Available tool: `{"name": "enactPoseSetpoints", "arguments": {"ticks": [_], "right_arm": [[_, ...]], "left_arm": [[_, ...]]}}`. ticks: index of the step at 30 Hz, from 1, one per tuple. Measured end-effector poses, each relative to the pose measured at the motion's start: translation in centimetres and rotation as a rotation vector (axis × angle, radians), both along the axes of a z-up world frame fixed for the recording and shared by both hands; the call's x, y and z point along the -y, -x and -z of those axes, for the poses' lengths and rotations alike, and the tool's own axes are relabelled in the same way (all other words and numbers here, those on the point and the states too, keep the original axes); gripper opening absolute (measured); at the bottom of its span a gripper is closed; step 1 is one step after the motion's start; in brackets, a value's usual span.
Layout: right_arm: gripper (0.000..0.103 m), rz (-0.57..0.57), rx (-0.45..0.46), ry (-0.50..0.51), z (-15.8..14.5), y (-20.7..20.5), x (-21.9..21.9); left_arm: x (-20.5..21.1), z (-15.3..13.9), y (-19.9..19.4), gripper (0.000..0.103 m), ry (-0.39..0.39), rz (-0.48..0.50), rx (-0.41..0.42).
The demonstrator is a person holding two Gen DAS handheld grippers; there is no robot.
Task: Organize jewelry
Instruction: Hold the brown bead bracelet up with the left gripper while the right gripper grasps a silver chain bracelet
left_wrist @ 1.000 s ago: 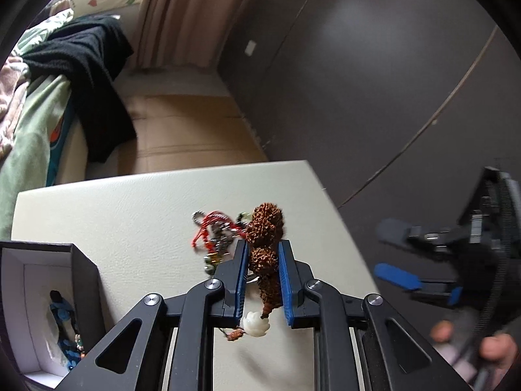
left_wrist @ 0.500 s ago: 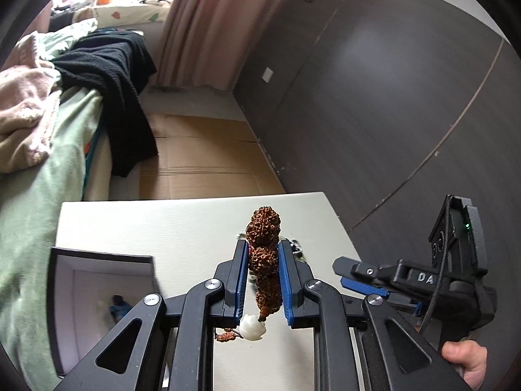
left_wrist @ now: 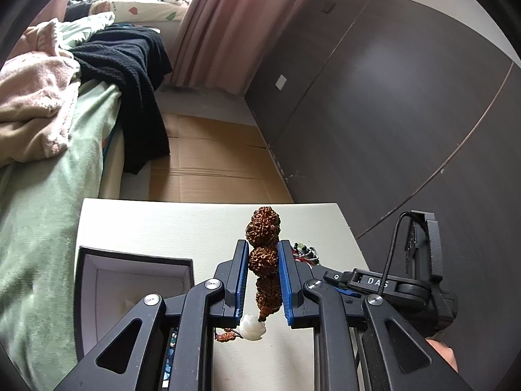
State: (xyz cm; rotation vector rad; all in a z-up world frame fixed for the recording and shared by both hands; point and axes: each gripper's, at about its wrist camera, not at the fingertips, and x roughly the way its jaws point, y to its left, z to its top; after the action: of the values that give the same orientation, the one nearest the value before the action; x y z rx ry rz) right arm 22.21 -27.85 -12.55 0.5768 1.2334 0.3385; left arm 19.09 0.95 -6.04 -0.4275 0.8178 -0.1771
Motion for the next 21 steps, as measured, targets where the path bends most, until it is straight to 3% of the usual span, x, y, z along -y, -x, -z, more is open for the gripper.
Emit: {"name": "enactPoseSetpoints", "arguments": {"ticks": [6,9,10,21], "right_arm": [[0.021,0.001,-0.005,0.016,0.5,-0.1,-0.3],[0.012,0.003,0.009,-0.004,0.3,0.1,-0.1],[0.004,-0.003,0.026,0.0,0.0,0.1,-0.1],[0.004,-0.058,0.12,-0.051,-3.2,1.1,-1.1]], "left_arm": [[-0.4,-0.2,0.5,0.019,0.0,-0.012,-0.001],[-0.5,-0.3,0.6,0.019,-0.001,-0.014,-0.001],[-0.5,-0.3,0.7,0.019,-0.002,-0.015,-0.002],[-1.2,-0.4,0.7,0.019,0.002,-0.029,-0.001]]}}
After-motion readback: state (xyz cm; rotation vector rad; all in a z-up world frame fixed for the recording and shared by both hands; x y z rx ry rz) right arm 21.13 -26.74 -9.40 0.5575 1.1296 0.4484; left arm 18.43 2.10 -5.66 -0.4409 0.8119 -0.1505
